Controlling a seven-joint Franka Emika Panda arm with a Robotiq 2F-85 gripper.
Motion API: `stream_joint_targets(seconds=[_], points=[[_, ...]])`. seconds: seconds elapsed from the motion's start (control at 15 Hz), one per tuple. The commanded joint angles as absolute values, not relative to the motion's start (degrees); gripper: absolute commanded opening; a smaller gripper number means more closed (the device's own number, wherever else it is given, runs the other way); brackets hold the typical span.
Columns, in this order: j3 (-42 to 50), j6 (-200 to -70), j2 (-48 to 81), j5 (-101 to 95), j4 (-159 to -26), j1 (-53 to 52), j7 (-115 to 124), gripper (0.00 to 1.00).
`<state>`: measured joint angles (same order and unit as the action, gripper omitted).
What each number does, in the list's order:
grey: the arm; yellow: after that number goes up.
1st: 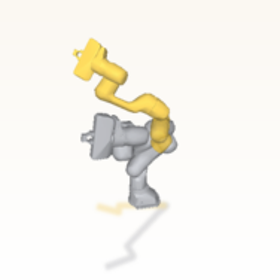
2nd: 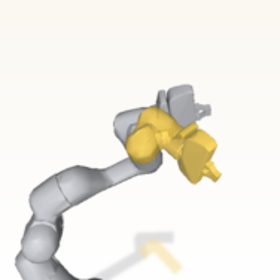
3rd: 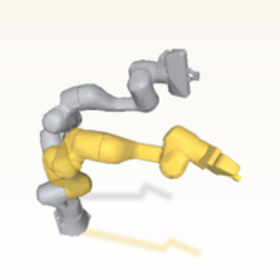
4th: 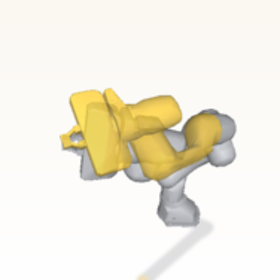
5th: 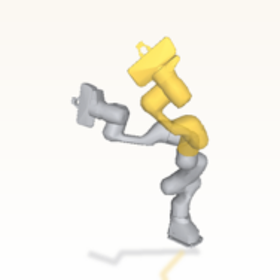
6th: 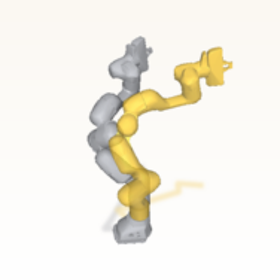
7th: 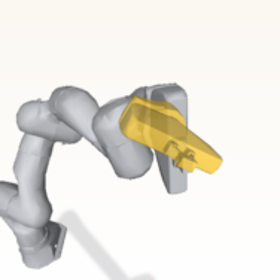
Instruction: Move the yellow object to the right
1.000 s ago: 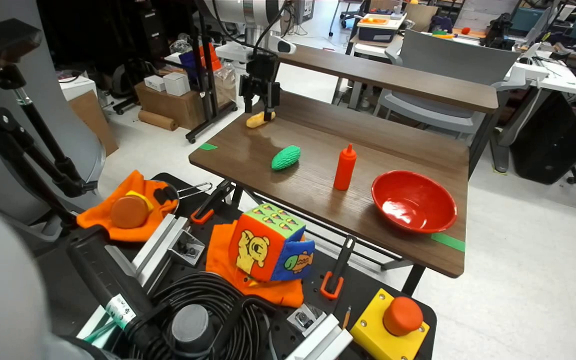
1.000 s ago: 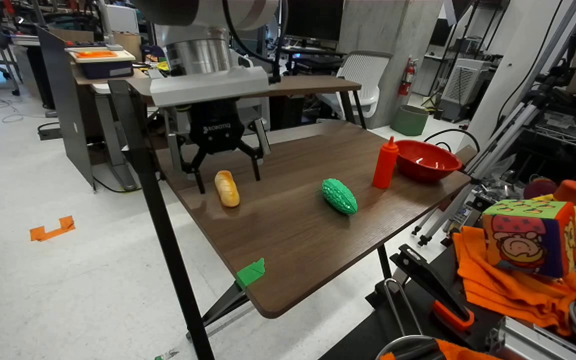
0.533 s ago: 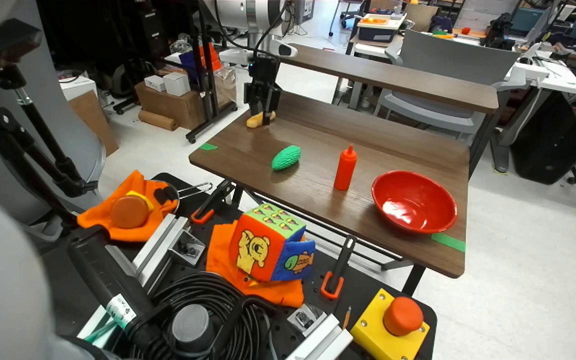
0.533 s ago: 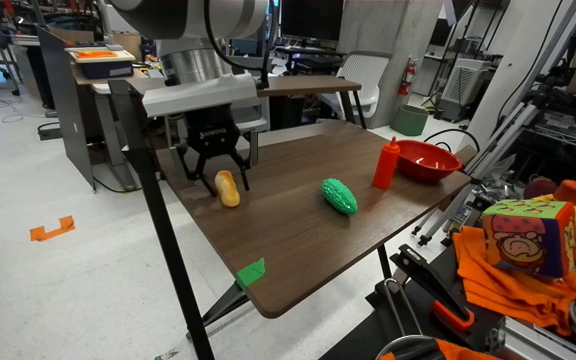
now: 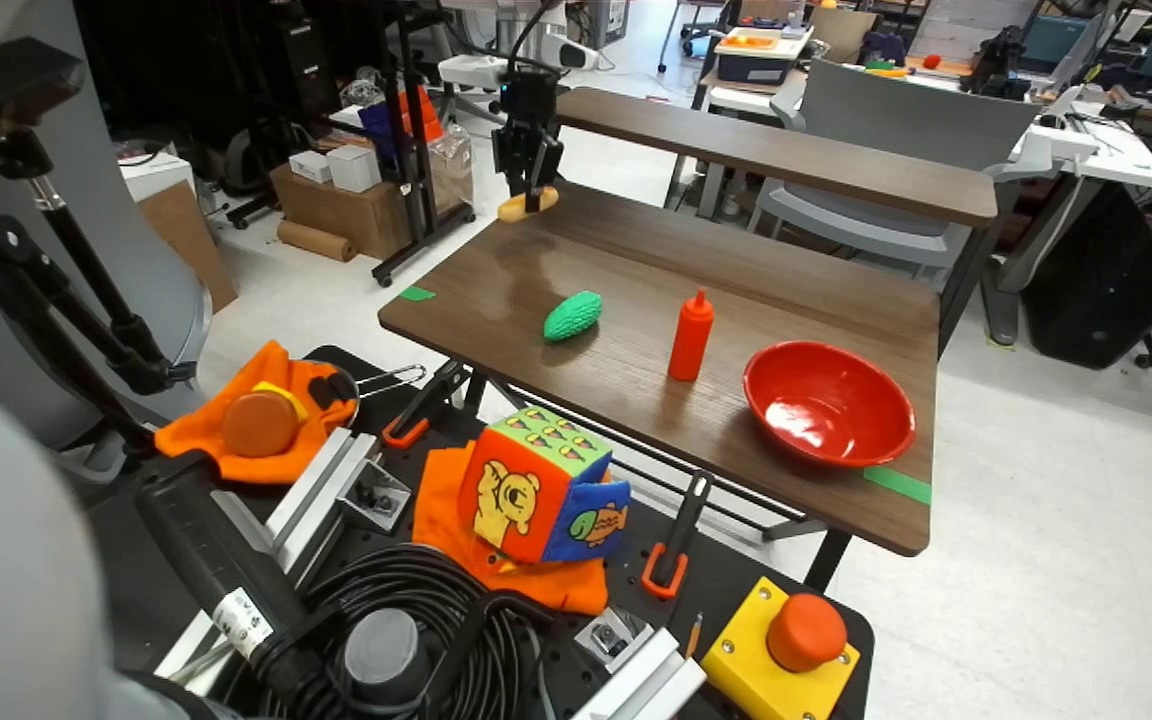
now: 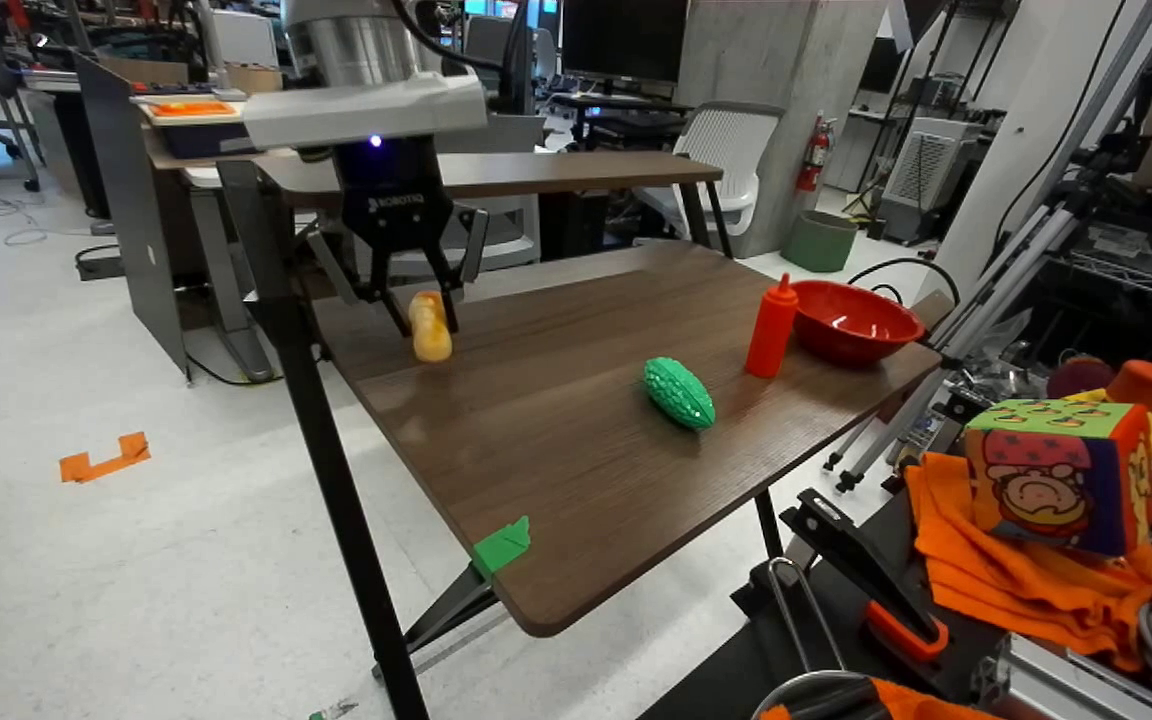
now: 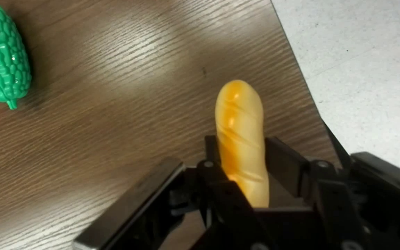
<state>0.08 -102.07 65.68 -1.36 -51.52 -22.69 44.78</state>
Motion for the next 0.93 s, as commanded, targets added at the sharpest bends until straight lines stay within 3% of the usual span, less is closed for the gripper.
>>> stream_joint_targets(seconds=[0.0,0.87], points=[[0.4,-101.5,59.2,-1.5,-56.0,-20.9,42.5,0.14],[5.2,-91.1,64.6,-3.9,-54.6,-6.5,22.8,0.14]])
